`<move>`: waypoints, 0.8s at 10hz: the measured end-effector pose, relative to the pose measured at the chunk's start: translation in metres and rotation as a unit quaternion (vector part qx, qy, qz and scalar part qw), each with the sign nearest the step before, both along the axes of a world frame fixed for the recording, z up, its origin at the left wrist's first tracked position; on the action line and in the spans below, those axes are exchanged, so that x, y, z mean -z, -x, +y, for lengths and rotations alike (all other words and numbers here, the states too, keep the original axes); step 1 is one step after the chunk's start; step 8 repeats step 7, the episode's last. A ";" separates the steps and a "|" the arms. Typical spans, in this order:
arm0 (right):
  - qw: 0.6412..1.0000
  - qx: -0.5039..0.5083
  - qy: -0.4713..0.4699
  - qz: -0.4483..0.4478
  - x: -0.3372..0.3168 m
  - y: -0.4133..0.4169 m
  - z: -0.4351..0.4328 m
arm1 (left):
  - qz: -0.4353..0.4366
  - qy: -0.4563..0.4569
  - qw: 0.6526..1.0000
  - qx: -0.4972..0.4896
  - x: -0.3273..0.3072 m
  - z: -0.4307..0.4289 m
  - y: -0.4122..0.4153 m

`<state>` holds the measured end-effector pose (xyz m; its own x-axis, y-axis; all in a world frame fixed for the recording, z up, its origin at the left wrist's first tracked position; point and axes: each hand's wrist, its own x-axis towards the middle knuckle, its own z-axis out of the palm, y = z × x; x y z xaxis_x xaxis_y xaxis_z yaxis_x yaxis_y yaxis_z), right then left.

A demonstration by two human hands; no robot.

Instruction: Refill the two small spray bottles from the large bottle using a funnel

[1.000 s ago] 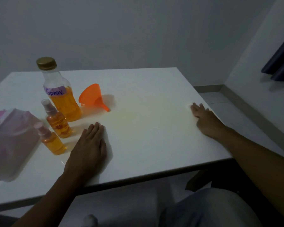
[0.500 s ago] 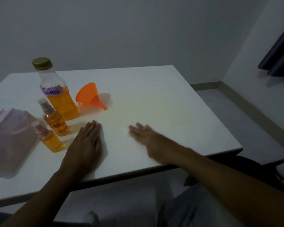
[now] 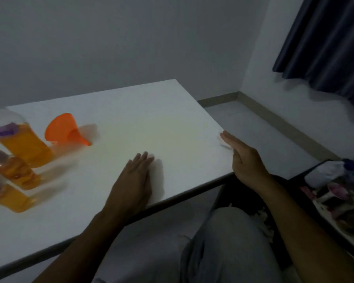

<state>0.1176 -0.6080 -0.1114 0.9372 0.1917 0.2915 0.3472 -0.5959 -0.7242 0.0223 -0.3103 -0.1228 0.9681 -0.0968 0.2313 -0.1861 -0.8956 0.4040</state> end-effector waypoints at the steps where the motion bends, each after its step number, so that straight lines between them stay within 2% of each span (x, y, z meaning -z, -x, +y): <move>1: 0.993 0.098 -0.061 -0.024 0.002 0.015 -0.040 | -0.005 -0.001 0.999 0.052 0.000 -0.047 -0.019; 2: 0.969 0.219 -0.104 -0.033 0.017 0.026 -0.079 | -0.009 0.003 0.996 0.084 0.003 -0.086 -0.039; 3: 0.936 0.330 -0.098 0.069 0.067 0.039 -0.126 | -0.012 -0.001 0.992 0.124 0.008 -0.126 -0.057; 4: 0.919 0.333 -0.057 0.201 0.123 0.046 -0.149 | -0.033 -0.047 0.989 0.135 0.016 -0.135 -0.062; 6: 0.913 0.285 0.008 0.292 0.184 0.034 -0.165 | -0.026 -0.053 0.987 0.150 0.019 -0.136 -0.064; 7: 0.912 0.214 0.075 0.342 0.221 0.032 -0.166 | -0.037 -0.052 0.988 0.141 0.018 -0.137 -0.065; 8: 0.912 0.214 0.075 0.342 0.221 0.032 -0.166 | -0.037 -0.052 0.988 0.141 0.018 -0.137 -0.065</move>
